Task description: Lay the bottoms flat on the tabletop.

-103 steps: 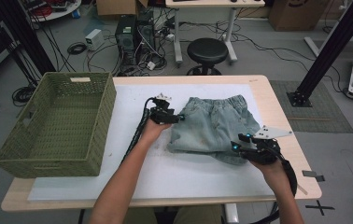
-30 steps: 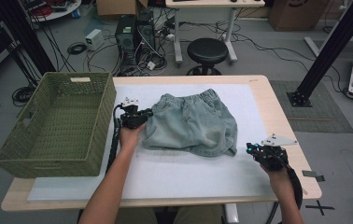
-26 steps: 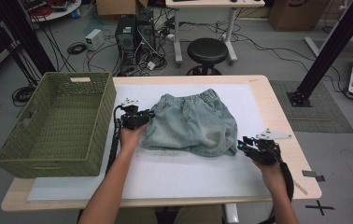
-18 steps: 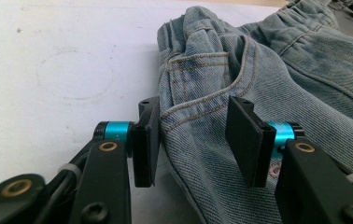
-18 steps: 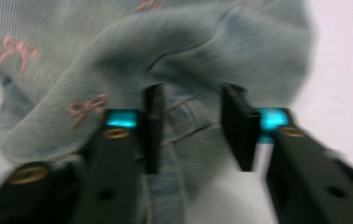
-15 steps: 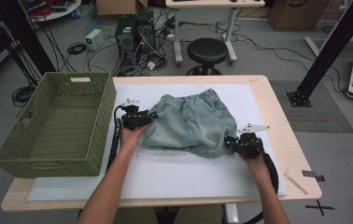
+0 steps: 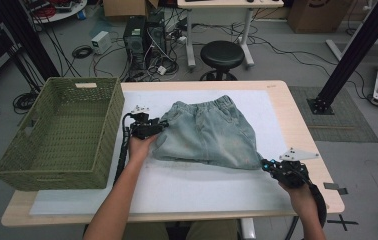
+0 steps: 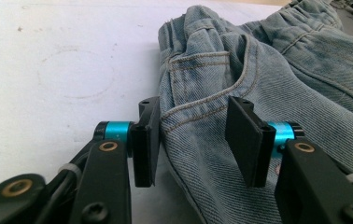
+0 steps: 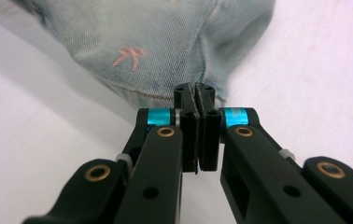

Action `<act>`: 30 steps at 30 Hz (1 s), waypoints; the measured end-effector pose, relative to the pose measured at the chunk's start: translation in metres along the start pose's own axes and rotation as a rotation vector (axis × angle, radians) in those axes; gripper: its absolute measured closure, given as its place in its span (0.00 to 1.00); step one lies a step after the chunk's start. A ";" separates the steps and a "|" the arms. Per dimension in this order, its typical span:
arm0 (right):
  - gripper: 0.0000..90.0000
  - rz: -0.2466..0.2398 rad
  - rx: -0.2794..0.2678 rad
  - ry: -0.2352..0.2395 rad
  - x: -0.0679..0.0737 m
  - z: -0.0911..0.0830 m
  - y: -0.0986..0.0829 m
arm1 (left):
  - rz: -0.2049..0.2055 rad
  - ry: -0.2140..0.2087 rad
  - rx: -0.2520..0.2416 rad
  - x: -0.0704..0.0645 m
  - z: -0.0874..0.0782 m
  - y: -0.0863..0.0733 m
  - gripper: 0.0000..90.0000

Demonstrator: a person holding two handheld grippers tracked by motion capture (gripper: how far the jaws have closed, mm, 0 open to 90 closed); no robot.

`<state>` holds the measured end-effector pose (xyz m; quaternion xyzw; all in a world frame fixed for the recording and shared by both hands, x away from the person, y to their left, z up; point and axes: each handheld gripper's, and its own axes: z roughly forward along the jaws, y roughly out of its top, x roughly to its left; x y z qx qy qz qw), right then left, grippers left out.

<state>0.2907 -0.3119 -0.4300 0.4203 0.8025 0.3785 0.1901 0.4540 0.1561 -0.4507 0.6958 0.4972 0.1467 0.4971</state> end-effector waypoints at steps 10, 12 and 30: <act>0.73 0.032 -0.070 -0.038 -0.001 -0.002 0.022 | 0.023 -0.034 0.017 -0.004 0.003 0.000 0.57; 0.69 0.009 -0.093 -0.047 0.000 0.006 0.037 | 0.030 -0.031 0.020 -0.005 0.003 0.000 0.63; 0.69 -0.007 0.151 -0.106 -0.032 0.144 0.113 | 0.018 -0.027 0.001 -0.007 -0.009 0.004 0.53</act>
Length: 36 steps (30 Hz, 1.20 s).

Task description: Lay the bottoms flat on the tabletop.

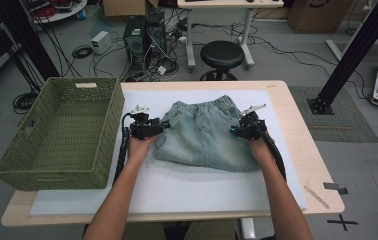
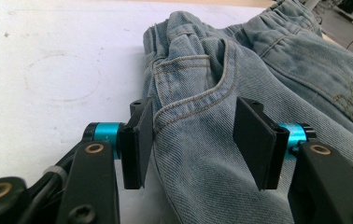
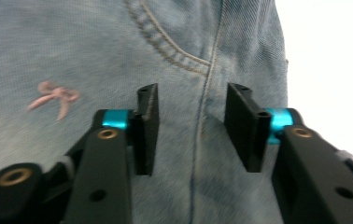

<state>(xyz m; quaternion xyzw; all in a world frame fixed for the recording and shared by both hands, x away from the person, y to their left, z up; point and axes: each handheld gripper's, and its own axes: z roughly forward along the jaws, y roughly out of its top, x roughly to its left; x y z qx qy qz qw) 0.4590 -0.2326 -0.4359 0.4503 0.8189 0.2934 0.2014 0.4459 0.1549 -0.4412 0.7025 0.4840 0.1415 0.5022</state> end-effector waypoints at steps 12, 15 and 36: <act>0.96 0.016 -0.137 -0.004 -0.026 -0.027 0.006 | 0.036 0.009 -0.034 -0.005 -0.016 0.009 0.53; 0.96 0.066 -0.152 -0.116 -0.040 -0.031 0.010 | 0.031 0.001 -0.029 -0.005 -0.015 0.009 0.52; 0.60 0.164 -0.176 -0.098 -0.037 -0.038 -0.010 | 0.055 -0.131 0.196 -0.024 0.006 -0.020 0.60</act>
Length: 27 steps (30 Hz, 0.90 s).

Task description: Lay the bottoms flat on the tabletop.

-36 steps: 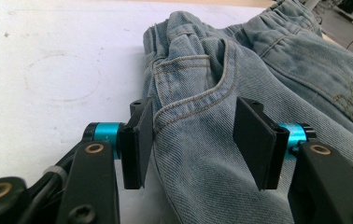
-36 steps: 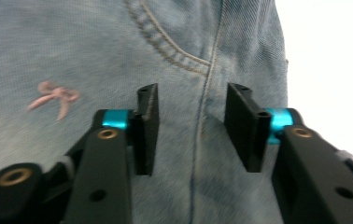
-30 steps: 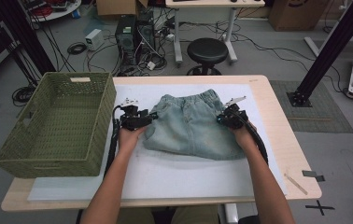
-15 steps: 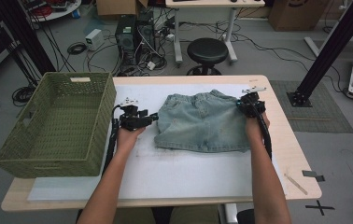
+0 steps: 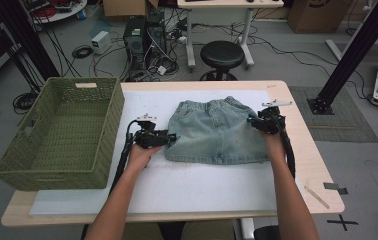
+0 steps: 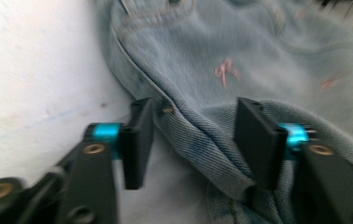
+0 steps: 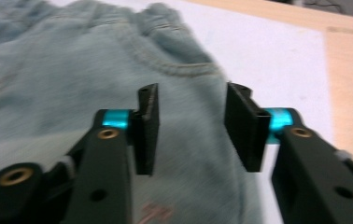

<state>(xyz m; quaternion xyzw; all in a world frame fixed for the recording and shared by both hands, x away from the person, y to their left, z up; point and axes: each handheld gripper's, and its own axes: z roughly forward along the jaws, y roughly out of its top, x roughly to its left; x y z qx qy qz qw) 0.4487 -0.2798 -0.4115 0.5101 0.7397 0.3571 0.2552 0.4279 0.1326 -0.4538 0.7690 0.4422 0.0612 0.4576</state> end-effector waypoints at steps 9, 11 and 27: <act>0.54 -0.099 0.005 0.152 0.040 -0.028 -0.017 | 0.028 0.097 -0.185 -0.003 -0.024 0.010 0.89; 0.54 -0.106 0.002 0.169 0.044 -0.030 -0.019 | 0.030 0.113 -0.215 -0.002 -0.029 0.012 0.89; 0.89 -0.338 0.128 0.309 0.113 0.009 -0.027 | 0.005 0.175 -0.230 0.006 -0.024 0.008 0.89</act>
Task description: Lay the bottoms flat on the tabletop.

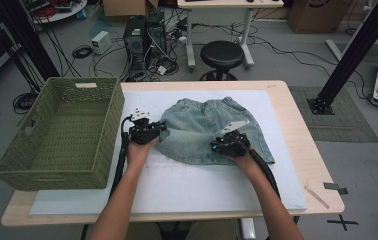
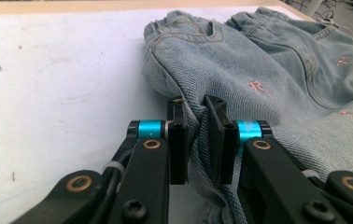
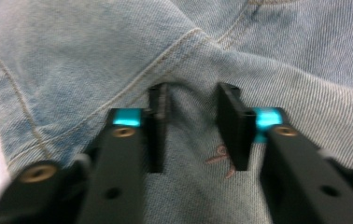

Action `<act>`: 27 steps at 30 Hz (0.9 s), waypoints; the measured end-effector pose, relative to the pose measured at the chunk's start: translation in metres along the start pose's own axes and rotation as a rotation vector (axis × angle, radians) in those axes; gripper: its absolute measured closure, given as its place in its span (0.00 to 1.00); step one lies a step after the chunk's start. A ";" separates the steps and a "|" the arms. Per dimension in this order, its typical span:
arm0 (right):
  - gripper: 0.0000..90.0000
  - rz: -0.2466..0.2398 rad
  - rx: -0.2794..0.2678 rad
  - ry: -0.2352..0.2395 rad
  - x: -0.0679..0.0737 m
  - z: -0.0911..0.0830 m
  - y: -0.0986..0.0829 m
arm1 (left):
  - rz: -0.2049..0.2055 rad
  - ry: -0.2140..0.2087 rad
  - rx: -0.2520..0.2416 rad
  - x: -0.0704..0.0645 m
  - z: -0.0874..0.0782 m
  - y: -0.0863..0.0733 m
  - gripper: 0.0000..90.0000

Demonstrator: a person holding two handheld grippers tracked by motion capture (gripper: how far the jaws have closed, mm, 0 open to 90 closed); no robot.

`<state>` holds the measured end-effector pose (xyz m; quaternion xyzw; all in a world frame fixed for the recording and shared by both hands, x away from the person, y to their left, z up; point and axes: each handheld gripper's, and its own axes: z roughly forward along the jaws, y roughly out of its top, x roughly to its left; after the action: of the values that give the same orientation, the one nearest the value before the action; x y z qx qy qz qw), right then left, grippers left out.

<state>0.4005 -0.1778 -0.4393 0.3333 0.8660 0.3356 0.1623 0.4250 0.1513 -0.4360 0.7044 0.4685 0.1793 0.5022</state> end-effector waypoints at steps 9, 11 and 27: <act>1.00 -0.078 0.057 -0.035 0.000 -0.018 -0.006 | -0.052 -0.062 -0.020 0.001 0.000 0.004 0.88; 1.00 -0.082 0.071 -0.075 -0.003 -0.024 -0.008 | -0.056 -0.095 -0.031 -0.002 0.002 0.005 0.86; 0.61 0.102 -0.118 -0.036 -0.015 -0.023 0.036 | -0.024 -0.103 0.012 -0.001 -0.013 -0.007 0.57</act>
<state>0.4164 -0.1788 -0.3974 0.3729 0.8236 0.3877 0.1798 0.4117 0.1575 -0.4363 0.7101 0.4516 0.1337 0.5234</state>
